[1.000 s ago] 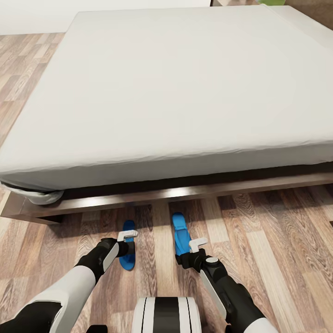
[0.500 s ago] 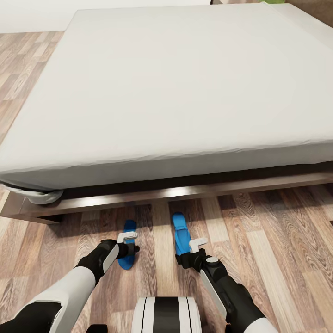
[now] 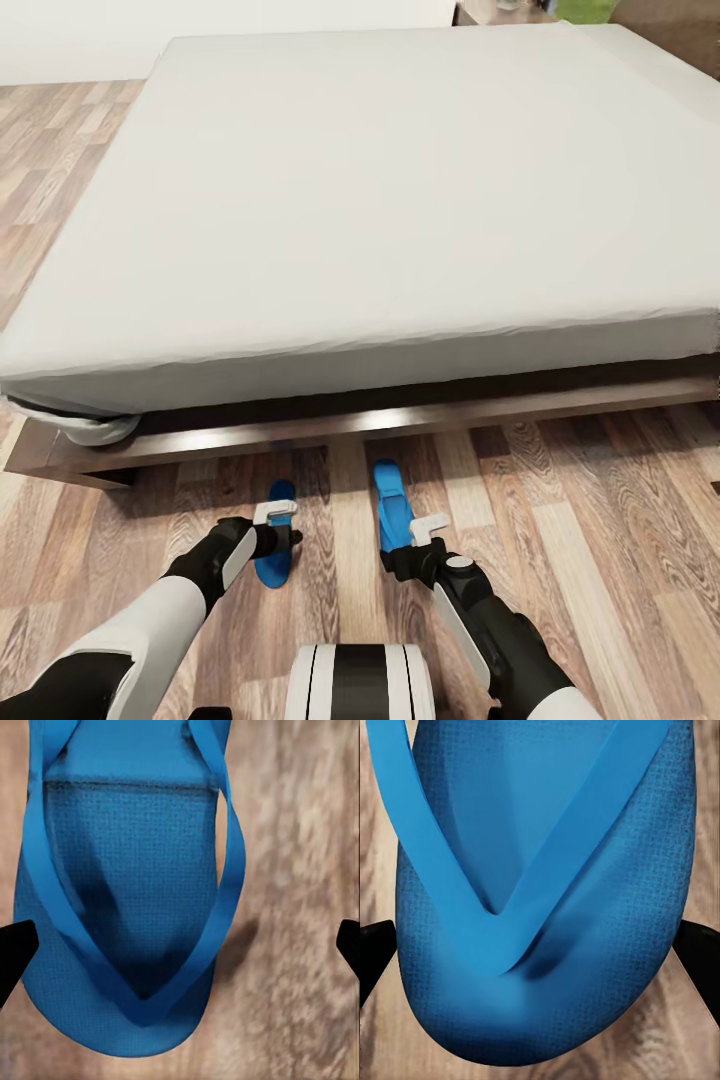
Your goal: In the bedroom, move the book from the bed onto either nightstand, and place the two sandals side by side next to the bed.
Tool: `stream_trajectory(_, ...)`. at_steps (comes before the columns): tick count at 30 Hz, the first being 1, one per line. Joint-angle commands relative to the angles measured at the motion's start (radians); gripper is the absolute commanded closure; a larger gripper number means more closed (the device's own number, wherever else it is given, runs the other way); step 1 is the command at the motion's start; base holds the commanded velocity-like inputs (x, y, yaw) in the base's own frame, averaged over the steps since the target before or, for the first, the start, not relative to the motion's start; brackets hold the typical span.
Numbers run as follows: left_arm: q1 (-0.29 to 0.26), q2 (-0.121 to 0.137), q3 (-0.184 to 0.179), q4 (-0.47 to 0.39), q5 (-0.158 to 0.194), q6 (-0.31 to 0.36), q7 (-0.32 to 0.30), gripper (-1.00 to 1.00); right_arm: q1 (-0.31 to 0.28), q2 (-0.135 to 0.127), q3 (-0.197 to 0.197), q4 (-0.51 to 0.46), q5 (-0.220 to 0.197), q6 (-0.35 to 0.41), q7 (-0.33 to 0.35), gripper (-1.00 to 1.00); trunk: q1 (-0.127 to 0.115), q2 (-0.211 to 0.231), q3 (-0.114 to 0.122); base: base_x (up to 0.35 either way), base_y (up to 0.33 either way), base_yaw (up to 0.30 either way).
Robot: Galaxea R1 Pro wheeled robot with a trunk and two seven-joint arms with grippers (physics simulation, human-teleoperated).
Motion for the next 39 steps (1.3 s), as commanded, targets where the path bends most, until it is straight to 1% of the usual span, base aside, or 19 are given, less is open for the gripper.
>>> stream_trajectory(1, 0.000, 0.001, -0.003, -0.002, 0.008, 0.005, 0.001, -1.00, 0.000, 0.000, 0.000, -0.001, -0.008, 0.005, 0.000, 1.00, -0.001, 0.000, 0.003, 0.000, 0.000, 0.000)
stream_trajectory(10, 0.000, 0.001, -0.004, -0.006, 0.008, 0.005, 0.002, -1.00, 0.000, 0.000, 0.000, 0.002, -0.008, 0.004, -0.002, 1.00, -0.005, 0.002, 0.038, 0.000, 0.000, 0.000)
stream_trajectory(15, 0.001, 0.001, -0.003, -0.008, 0.008, 0.005, 0.001, -1.00, 0.000, -0.004, -0.003, 0.004, -0.009, 0.004, -0.001, 1.00, -0.005, 0.002, 0.038, 0.000, 0.000, 0.000)
stream_trajectory(19, 0.002, 0.001, -0.002, -0.077, 0.008, 0.006, 0.003, -1.00, 0.000, -0.008, -0.009, 0.008, -0.012, 0.001, -0.005, 1.00, -0.005, 0.002, 0.038, -0.051, 0.000, 0.000)
stream_trajectory(21, 0.002, 0.003, -0.002, -0.088, 0.008, 0.007, 0.003, -1.00, 0.000, -0.008, -0.010, 0.009, -0.011, -0.002, -0.007, 1.00, -0.005, 0.002, 0.038, -0.269, 0.000, 0.000)
stream_trajectory(23, 0.005, -0.005, -0.001, -0.087, 0.008, 0.007, 0.003, -1.00, 0.000, -0.006, -0.009, 0.009, -0.010, -0.003, -0.009, 1.00, -0.005, 0.002, 0.038, -0.121, 0.000, 0.025)
stream_trajectory(29, 0.011, -0.012, 0.001, -0.071, 0.009, 0.008, 0.001, -1.00, 0.000, -0.008, -0.012, 0.004, -0.011, 0.000, -0.008, 1.00, -0.005, 0.002, 0.036, -0.019, 0.000, 0.205)
stream_trajectory(33, 0.011, -0.012, 0.001, -0.078, 0.010, 0.010, 0.000, -1.00, 0.000, -0.009, -0.016, 0.003, -0.012, -0.003, -0.010, 1.00, -0.005, 0.002, 0.034, -0.001, 0.046, 0.228)
stream_trajectory(34, 0.011, -0.012, 0.001, -0.079, 0.011, 0.010, -0.001, -1.00, 0.000, -0.009, -0.025, 0.005, -0.012, -0.003, -0.011, 1.00, -0.005, 0.002, 0.033, 0.000, 0.152, 0.227)
stream_trajectory(37, 0.011, -0.012, 0.001, -0.080, 0.011, 0.009, -0.001, -1.00, -0.001, -0.004, -0.075, 0.011, -0.021, -0.001, -0.016, 1.00, -0.005, 0.002, 0.031, 0.000, 0.179, 0.226)
stream_trajectory(39, 0.011, -0.012, 0.001, -0.080, 0.011, 0.008, -0.001, -1.00, -0.002, -0.002, -0.098, 0.016, -0.023, 0.000, -0.017, 1.00, -0.005, 0.002, 0.029, 0.000, 0.150, 0.224)
